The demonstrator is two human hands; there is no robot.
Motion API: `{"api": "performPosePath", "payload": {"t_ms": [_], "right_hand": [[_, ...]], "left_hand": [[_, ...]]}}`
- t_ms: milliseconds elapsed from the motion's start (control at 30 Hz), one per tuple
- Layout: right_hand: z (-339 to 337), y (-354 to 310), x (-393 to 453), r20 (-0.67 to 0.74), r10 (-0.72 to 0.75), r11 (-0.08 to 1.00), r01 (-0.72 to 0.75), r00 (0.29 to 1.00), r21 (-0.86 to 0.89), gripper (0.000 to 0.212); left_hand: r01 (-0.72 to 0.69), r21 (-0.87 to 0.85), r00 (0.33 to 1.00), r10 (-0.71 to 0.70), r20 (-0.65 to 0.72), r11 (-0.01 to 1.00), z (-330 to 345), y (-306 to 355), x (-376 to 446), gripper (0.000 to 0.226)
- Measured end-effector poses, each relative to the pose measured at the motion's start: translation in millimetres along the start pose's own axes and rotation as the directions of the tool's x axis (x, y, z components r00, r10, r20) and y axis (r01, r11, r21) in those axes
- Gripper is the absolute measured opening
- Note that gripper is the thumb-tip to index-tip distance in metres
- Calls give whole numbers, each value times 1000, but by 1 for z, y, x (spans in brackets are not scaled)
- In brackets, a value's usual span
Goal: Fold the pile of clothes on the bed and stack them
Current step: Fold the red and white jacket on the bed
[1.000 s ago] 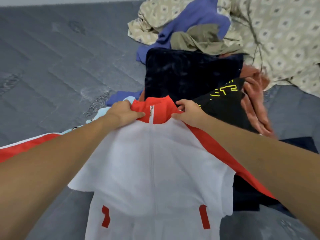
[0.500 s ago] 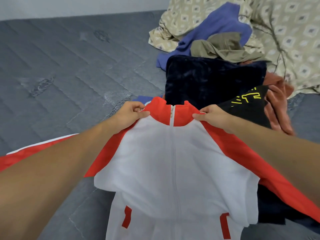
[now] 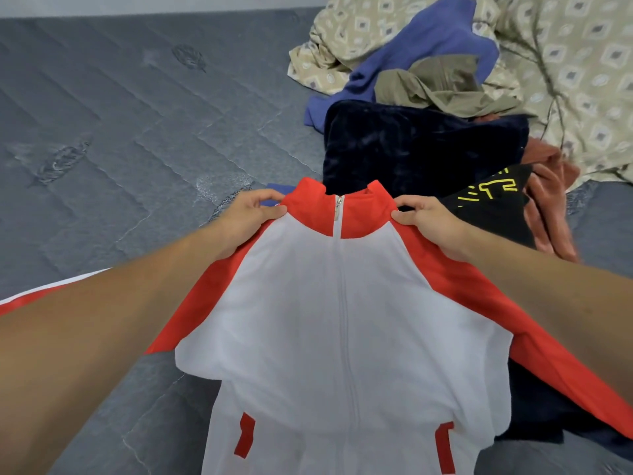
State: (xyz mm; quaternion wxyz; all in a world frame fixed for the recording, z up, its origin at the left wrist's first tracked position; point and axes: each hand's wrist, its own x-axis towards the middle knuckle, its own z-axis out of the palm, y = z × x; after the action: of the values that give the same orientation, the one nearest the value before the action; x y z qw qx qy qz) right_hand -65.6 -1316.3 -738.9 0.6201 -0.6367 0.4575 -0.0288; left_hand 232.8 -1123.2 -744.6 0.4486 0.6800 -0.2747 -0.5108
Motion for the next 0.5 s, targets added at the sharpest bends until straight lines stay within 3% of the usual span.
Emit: {"api": "performPosePath", "payload": {"t_ms": [267,500], "right_hand": [[-8,9,4,7,28,983,-29,1000,182,35],[-9,11,3,-31,43,987,-37,999,156,38]], "left_hand": [[-12,-102,992,-1,-126,995,5,-2,6,26],[26,-81,999,-27,-18,996,3,-13,3,32]]}}
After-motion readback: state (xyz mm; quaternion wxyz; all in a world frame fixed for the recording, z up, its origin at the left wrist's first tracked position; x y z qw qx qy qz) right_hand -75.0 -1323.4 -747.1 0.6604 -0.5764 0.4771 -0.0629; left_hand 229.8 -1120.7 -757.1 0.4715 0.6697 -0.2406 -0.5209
